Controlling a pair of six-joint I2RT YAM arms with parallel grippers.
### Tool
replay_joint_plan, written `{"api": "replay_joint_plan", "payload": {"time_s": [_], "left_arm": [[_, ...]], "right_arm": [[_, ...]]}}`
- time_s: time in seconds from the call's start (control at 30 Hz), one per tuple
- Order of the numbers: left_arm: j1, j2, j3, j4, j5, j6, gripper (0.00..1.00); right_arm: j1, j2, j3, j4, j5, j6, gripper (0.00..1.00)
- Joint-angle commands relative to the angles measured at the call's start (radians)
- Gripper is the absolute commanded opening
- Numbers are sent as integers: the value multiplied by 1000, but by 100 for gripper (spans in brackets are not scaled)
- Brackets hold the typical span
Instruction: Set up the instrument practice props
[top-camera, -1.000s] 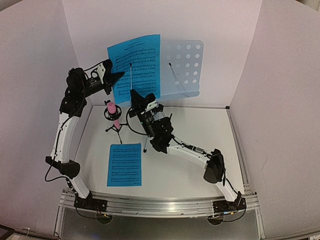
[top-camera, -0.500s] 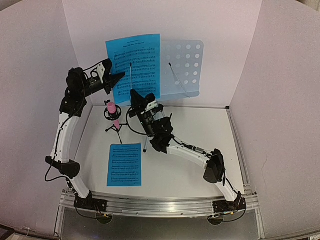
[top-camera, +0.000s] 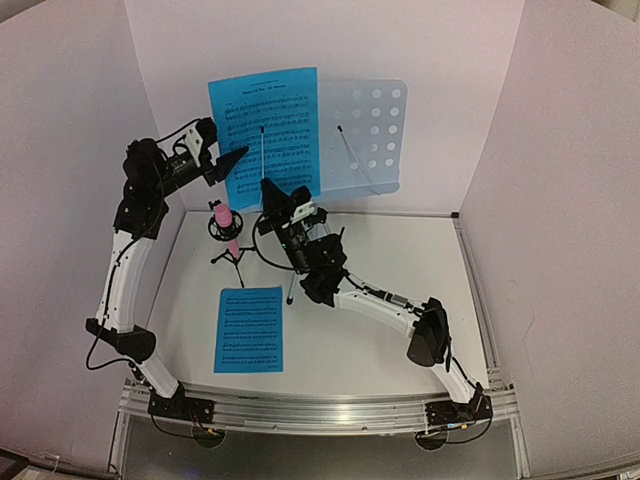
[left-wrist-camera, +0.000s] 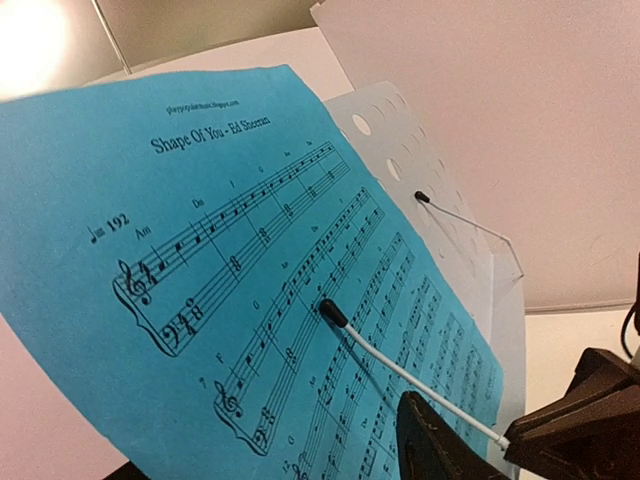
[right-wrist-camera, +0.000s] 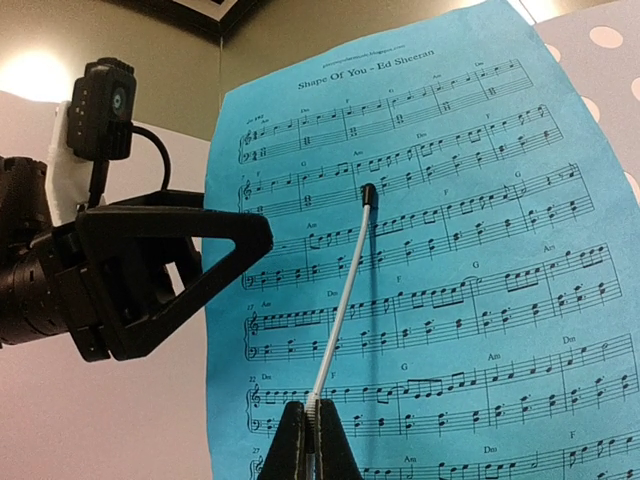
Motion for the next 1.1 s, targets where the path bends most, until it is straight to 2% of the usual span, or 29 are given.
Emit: {"api": "replay_joint_plan", "payload": {"time_s": [0.0, 0.13, 0.3, 0.63, 1.07], "left_arm": [[22, -30, -14, 37, -119, 37, 71], [23, -53, -33, 49, -140, 59, 81], [26, -75, -54, 90, -215, 81, 88], [31, -124, -128, 98, -204, 95, 91], [30, -103, -88, 116, -221, 105, 91]], "right_arm": [[9, -57, 23, 74, 5, 3, 0], [10, -51, 33, 74, 4, 3, 0], [9, -46, 34, 74, 7, 5, 0], [9, -42, 35, 74, 9, 7, 0], [9, -41, 39, 75, 0, 18, 0]]}}
